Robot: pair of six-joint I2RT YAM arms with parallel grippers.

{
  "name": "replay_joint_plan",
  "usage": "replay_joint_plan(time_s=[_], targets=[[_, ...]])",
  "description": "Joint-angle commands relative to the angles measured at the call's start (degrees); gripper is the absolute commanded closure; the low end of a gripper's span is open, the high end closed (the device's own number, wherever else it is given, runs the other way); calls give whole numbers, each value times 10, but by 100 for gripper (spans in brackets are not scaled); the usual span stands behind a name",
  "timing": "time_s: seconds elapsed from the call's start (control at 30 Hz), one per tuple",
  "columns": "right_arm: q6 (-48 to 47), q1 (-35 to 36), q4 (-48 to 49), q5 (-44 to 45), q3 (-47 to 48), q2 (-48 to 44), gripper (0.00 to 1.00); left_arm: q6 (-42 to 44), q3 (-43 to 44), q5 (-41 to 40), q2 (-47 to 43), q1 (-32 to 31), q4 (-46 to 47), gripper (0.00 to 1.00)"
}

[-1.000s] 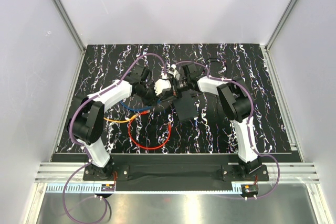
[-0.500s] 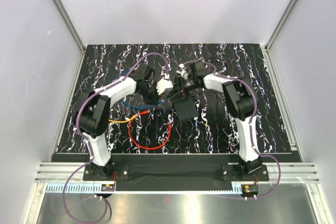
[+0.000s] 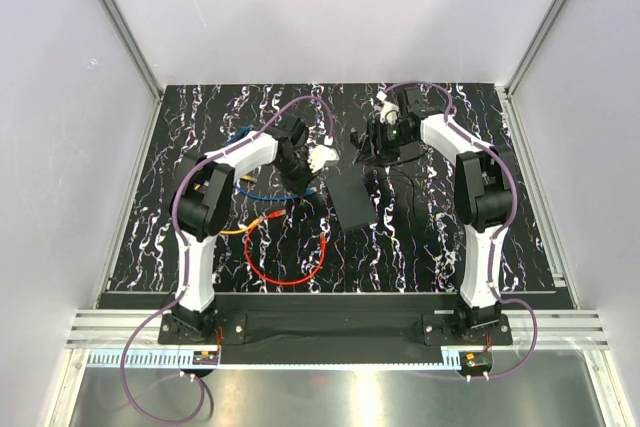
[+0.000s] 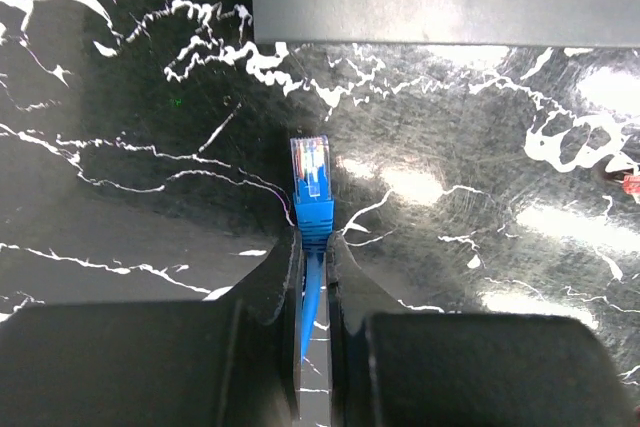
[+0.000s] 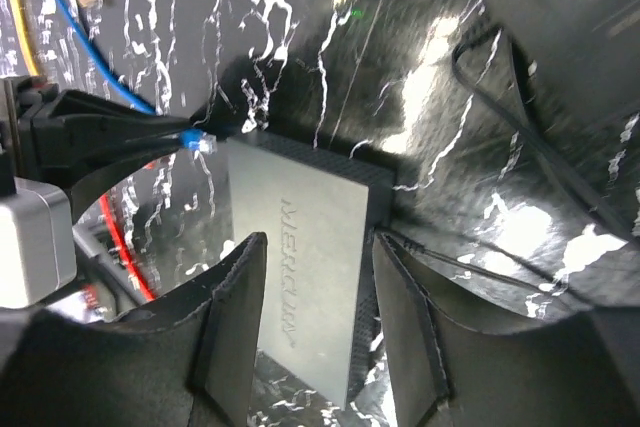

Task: Insert the plug into the switch port

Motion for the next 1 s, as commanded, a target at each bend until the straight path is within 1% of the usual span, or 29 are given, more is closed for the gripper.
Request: replay_joint_plan(time_s=[0.0,0.23,0.43,0.77,0.97], targets=[[-35,6,-28,43,39,12,47,-2,34,-5,11,-5,-24,100],[-18,7,-27,25,71,54,48,2,37,-10,13,-10,-27,100],[-7,11,-33,0,66,80,49,2,28,-19,8,-17,-18,100],[-1,38,-15,-23,45,86,52,2,14,-32,0,-26,-5,100],[-4,49,-9,-37,38,88,56,-2,17,-36,1,-31,2,100]])
